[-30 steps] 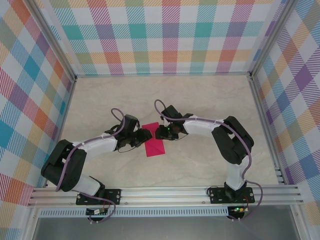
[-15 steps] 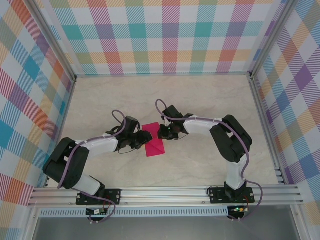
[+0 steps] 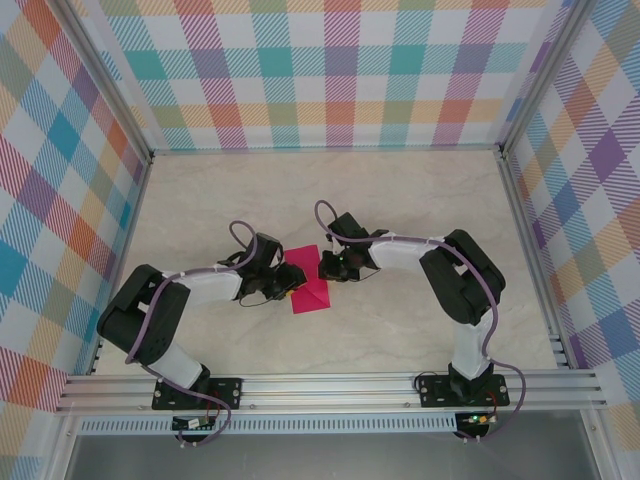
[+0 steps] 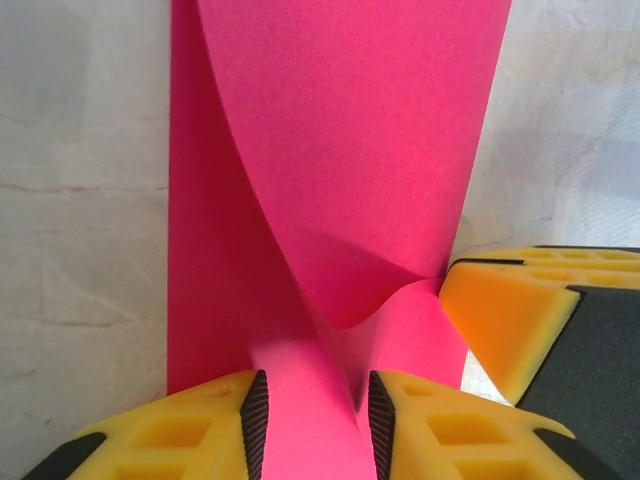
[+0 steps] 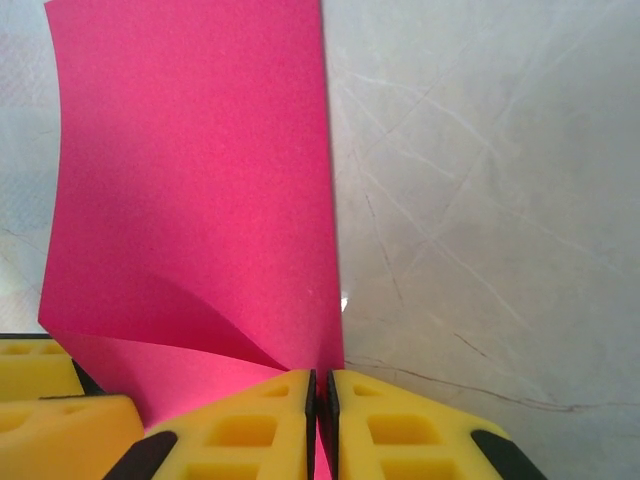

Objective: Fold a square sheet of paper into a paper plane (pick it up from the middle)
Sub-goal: Turn over the paper at the center of the table.

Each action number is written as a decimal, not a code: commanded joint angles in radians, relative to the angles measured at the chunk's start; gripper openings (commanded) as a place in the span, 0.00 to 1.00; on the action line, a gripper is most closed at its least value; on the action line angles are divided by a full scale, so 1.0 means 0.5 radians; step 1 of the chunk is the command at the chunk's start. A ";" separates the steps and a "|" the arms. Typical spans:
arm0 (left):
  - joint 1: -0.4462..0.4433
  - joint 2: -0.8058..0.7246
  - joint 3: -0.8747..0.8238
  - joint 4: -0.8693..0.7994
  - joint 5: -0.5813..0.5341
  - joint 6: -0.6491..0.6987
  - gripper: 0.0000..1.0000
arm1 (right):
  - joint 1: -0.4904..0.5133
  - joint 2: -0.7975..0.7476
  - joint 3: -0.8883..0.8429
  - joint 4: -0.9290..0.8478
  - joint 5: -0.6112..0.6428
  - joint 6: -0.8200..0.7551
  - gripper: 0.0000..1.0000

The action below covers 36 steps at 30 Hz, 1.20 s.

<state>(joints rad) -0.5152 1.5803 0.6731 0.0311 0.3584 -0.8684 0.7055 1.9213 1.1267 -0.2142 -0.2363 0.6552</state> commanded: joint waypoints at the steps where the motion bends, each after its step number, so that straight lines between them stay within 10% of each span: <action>1: 0.018 0.034 0.093 -0.032 0.000 0.067 0.33 | -0.018 -0.051 -0.023 0.012 -0.024 0.006 0.14; 12: 0.021 0.132 0.153 -0.037 -0.041 0.140 0.19 | -0.027 -0.127 -0.031 -0.011 -0.026 -0.004 0.23; 23: 0.019 -0.016 0.312 -0.369 -0.164 0.346 0.04 | -0.030 -0.596 -0.111 -0.250 0.588 -0.068 0.74; 36: -0.111 -0.307 1.095 -1.747 -1.175 0.903 0.04 | -0.139 -1.007 -0.371 -0.390 1.058 0.134 0.97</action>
<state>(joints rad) -0.5476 1.4448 1.1591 -0.6292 -0.0319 -0.5102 0.6567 1.4490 0.9619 -0.3676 0.2207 0.6777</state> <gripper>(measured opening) 0.045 0.967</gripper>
